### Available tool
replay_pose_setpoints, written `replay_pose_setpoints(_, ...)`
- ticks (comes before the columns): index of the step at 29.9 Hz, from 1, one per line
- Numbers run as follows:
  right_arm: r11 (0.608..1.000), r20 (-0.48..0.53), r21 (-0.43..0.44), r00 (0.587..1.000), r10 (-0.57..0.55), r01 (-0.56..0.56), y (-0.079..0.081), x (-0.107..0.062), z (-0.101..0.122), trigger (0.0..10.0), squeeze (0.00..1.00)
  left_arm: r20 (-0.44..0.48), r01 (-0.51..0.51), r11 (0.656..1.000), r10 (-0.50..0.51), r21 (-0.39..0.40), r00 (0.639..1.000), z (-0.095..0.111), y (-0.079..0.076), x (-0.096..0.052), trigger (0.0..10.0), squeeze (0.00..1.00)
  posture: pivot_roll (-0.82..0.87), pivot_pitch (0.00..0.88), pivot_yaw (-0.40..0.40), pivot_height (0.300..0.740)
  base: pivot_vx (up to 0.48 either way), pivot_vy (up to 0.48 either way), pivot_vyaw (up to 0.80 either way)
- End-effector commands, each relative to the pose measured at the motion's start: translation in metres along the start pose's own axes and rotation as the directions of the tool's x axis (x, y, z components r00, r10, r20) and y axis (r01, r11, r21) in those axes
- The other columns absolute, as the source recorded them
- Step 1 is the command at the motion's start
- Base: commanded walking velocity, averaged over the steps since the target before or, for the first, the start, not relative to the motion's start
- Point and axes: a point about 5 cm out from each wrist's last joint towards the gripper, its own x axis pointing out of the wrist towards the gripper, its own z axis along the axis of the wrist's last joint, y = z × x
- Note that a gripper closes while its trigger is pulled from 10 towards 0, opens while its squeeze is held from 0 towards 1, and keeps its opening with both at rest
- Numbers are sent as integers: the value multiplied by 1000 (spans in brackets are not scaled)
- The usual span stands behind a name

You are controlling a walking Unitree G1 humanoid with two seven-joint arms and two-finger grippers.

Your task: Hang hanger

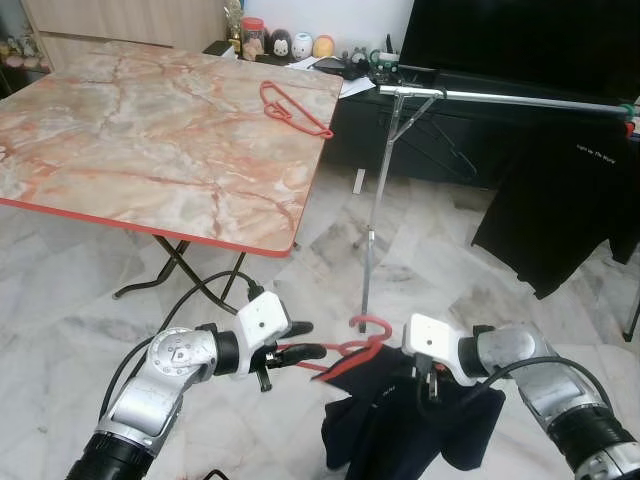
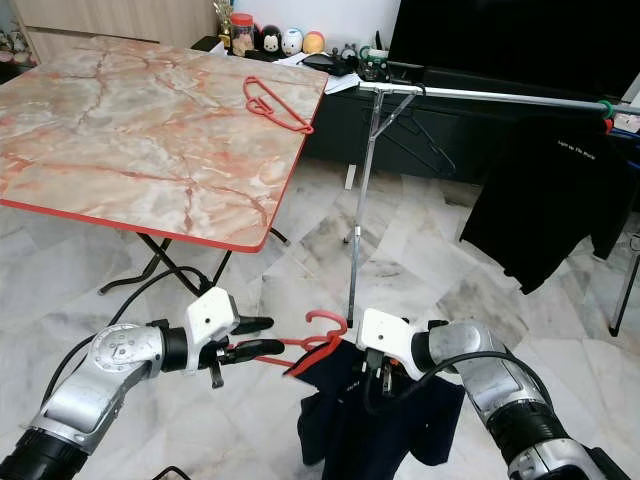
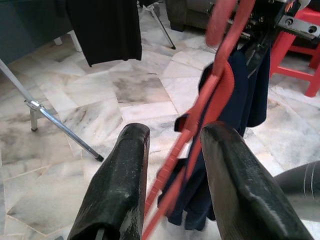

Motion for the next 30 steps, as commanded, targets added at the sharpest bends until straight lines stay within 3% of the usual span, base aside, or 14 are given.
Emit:
replay_pose_setpoints(1,999,21,-36,1000,17,-17,-1,-5,6,10000,0,-6,35,999,-35,12,999,5,-1,0,10000,1000,3,0,-60,740,0,0,0)
replay_pose_setpoints(8,997,59,-63,997,51,-47,2,-3,14,10000,0,-101,95,995,-93,17,990,-9,-8,5,10000,1000,2,0,-56,740,0,0,0)
replay_pose_setpoints(11,996,71,-68,996,60,-56,3,-1,17,10000,0,-106,97,995,-94,23,990,-10,-10,10,10000,1000,2,0,-56,740,0,0,0)
replay_pose_setpoints(12,995,79,-74,994,72,-66,4,0,19,10000,0,-117,63,996,-55,63,992,-10,-7,14,10000,1000,2,0,-56,740,0,0,0)
replay_pose_setpoints(13,995,81,-76,994,76,-70,5,0,20,10000,0,-121,56,996,-48,68,991,-11,-7,15,10000,447,4,0,-57,740,0,0,0)
replay_pose_setpoints(14,994,82,-77,994,78,-72,5,0,21,10000,0,-124,54,996,-45,69,991,-11,-7,15,10000,0,4,0,-57,740,0,0,0)
replay_pose_setpoints(30,990,102,-103,989,107,-96,11,6,29,10000,0,-142,91,994,-83,52,986,-15,-11,21,10000,0,1,0,-47,740,0,0,0)
